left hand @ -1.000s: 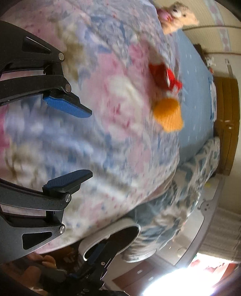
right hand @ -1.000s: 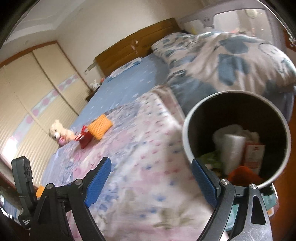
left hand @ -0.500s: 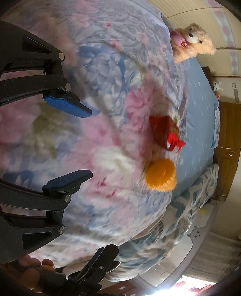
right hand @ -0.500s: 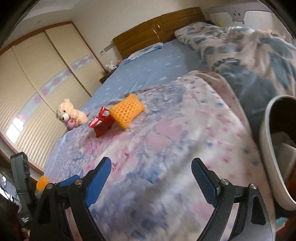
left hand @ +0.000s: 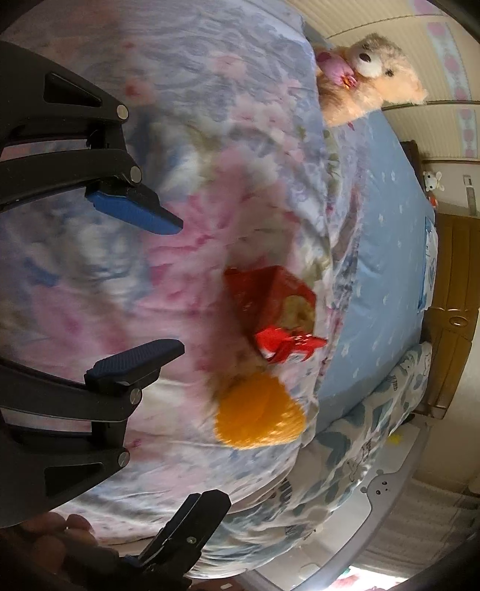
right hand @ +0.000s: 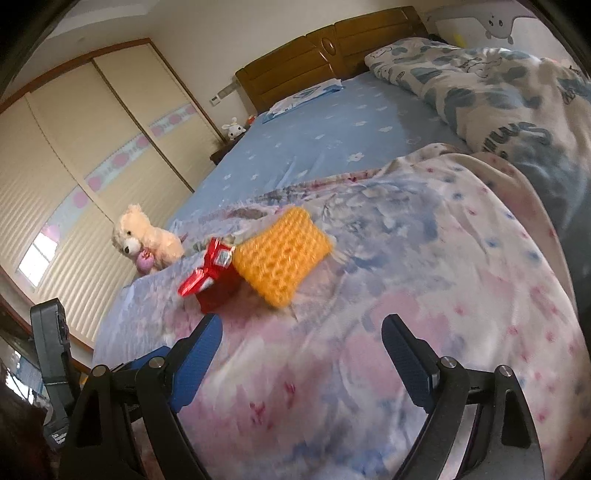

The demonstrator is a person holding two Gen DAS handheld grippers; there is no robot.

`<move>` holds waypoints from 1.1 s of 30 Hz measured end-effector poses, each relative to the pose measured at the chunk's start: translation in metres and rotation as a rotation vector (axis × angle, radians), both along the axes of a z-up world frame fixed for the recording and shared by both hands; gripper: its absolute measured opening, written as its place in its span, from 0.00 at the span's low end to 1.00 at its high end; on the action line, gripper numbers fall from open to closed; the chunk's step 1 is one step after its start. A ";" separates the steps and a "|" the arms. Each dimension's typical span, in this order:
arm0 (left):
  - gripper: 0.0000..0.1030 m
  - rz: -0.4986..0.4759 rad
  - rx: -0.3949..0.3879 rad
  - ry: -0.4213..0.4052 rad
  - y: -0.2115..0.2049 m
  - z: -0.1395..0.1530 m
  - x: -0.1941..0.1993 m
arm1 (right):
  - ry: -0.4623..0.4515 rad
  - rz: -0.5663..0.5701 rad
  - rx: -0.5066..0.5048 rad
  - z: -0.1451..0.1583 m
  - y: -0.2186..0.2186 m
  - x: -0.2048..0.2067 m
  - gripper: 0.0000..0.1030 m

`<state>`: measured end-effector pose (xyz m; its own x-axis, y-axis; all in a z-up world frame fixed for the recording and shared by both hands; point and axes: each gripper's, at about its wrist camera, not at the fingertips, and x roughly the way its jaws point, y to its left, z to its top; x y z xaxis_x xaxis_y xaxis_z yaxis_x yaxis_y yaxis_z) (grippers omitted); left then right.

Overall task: Collect trash
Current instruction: 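Move both open grippers back toward the red chip bag and orange net, then grasp the red chip bag with the left gripper while the right grasps the orange mesh net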

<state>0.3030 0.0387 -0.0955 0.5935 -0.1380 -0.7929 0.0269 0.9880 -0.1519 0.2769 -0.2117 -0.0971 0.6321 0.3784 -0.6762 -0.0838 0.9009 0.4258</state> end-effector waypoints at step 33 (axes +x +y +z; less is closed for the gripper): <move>0.02 -0.185 -0.001 -0.061 -0.044 0.003 -0.004 | 0.075 0.024 0.178 -0.010 -0.021 0.013 0.20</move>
<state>0.2989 -0.0052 -0.0929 0.6051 -0.2500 -0.7559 0.2170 0.9653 -0.1455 0.2900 -0.2331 -0.1075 0.5719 0.5104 -0.6422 -0.0662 0.8091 0.5840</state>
